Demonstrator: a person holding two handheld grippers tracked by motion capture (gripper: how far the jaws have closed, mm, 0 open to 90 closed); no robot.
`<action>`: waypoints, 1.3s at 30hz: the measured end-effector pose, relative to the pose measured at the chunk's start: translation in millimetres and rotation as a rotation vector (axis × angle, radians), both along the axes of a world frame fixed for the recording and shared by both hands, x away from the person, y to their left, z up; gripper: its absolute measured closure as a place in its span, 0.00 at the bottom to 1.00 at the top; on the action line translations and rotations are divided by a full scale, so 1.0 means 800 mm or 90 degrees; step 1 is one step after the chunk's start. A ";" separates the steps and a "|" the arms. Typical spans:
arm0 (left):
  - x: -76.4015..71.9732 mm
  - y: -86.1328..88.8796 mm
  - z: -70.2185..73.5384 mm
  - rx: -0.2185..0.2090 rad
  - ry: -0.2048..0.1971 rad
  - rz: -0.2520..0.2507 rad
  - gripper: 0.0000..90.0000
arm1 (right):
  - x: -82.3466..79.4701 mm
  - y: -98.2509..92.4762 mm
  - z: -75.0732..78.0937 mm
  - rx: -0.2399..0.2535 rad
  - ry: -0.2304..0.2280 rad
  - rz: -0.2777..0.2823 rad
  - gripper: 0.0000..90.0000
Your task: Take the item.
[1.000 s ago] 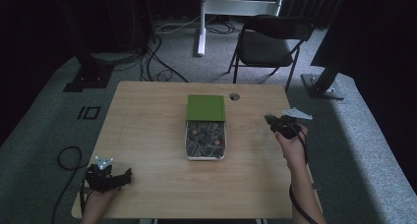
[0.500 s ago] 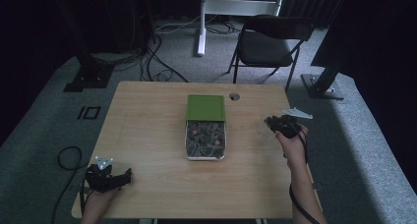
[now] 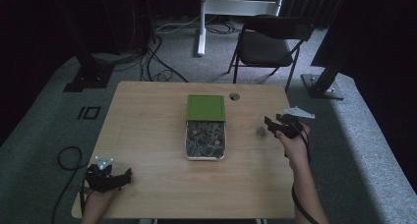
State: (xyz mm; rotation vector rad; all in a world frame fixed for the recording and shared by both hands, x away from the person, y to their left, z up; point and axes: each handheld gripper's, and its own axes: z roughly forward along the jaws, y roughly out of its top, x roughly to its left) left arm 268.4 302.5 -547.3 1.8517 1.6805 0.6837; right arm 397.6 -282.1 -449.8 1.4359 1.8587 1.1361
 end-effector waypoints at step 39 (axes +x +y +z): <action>0.000 0.000 0.000 0.000 0.000 0.000 0.02 | -0.057 -0.005 -0.014 0.012 -0.014 0.010 0.19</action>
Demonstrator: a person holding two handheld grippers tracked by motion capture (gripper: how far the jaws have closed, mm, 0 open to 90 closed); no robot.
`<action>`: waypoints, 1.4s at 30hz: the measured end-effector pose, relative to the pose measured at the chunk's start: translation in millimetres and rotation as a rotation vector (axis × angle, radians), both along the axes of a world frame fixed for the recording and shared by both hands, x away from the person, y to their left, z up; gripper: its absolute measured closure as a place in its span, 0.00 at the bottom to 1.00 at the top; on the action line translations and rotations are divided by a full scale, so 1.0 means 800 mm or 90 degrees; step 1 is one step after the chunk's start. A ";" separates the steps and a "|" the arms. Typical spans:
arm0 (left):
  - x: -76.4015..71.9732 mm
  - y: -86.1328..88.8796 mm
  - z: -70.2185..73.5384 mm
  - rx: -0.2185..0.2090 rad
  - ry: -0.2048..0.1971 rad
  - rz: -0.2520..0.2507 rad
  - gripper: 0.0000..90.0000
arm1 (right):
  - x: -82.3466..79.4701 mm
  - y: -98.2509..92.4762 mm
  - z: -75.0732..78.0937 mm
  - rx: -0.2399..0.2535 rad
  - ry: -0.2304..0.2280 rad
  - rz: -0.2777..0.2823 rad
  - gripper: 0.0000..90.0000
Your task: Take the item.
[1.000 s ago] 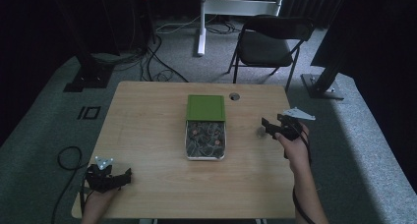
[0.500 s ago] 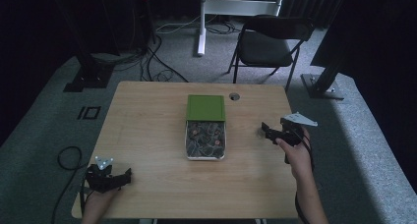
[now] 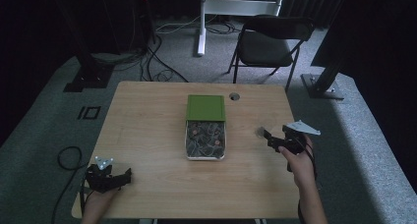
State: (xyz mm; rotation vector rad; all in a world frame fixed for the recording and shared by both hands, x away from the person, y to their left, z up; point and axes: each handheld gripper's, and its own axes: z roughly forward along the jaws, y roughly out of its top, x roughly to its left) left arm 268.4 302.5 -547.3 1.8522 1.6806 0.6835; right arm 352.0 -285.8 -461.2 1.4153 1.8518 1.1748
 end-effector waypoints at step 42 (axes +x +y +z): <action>0.000 0.000 0.000 0.001 0.000 0.000 0.02 | -0.061 -0.025 -0.097 -0.043 0.104 0.030 0.17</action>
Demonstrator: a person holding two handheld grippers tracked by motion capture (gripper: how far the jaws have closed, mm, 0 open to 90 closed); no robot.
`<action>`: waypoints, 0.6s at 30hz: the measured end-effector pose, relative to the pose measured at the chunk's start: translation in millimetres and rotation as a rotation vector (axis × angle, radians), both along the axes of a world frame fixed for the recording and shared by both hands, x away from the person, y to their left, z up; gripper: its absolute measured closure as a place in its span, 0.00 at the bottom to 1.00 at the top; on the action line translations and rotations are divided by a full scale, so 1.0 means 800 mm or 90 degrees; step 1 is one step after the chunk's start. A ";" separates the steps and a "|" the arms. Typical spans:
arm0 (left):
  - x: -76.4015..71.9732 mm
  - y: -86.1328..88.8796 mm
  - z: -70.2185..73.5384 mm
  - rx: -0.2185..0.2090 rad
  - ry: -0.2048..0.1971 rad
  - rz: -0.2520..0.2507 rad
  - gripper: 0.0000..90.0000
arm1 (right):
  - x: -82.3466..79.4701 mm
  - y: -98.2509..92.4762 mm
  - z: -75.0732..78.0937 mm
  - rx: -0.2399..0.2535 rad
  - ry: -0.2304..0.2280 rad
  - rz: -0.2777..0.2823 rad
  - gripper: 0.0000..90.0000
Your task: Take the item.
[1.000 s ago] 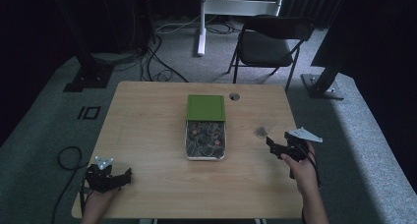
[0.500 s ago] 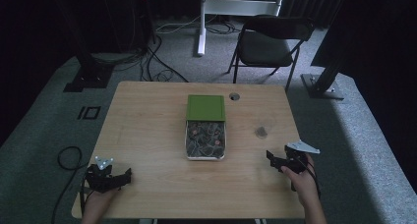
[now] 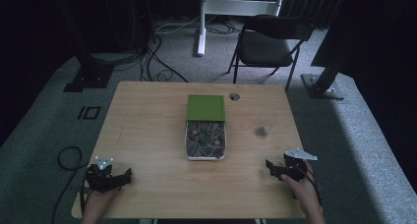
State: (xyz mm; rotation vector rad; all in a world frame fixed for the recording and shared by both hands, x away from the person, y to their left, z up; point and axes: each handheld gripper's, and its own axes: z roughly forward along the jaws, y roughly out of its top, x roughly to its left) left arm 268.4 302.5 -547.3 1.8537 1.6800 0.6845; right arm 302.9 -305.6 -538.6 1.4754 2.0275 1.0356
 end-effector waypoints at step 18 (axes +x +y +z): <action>0.000 0.000 0.000 0.000 0.000 0.000 0.02 | -0.016 0.007 -0.016 -0.048 0.022 0.021 0.17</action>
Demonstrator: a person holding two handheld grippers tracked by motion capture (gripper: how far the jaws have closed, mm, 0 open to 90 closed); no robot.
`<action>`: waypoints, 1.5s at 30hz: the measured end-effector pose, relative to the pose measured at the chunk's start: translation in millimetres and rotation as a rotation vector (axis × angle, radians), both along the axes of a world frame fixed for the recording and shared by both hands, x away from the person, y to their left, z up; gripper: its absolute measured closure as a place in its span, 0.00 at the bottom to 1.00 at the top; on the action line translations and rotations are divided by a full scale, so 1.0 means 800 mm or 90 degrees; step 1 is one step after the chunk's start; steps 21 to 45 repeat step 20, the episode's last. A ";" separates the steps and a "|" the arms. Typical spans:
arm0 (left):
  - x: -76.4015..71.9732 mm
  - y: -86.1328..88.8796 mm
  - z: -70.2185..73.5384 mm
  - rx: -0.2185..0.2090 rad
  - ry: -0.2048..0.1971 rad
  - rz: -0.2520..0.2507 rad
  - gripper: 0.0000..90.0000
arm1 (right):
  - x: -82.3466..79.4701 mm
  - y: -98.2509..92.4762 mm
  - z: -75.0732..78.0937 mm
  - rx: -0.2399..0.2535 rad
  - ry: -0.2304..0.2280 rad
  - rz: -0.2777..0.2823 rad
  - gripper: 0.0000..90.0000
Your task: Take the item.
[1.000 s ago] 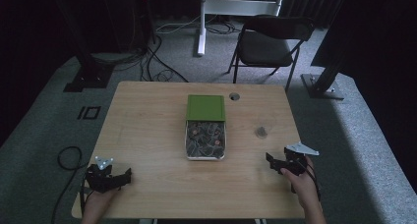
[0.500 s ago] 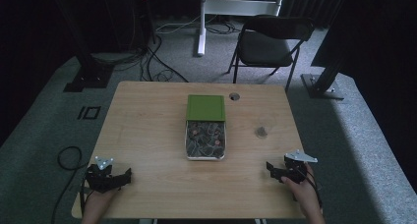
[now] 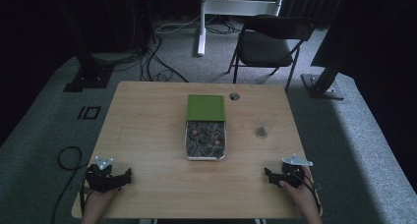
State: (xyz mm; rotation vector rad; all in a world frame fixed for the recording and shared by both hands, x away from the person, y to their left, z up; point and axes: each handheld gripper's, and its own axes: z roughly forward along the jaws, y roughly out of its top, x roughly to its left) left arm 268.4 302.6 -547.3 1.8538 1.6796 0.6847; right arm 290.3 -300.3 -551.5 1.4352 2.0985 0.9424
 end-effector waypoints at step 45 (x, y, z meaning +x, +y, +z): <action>0.000 0.000 0.000 0.000 0.000 0.000 0.02 | 0.001 0.003 -0.001 -0.014 0.000 0.007 0.15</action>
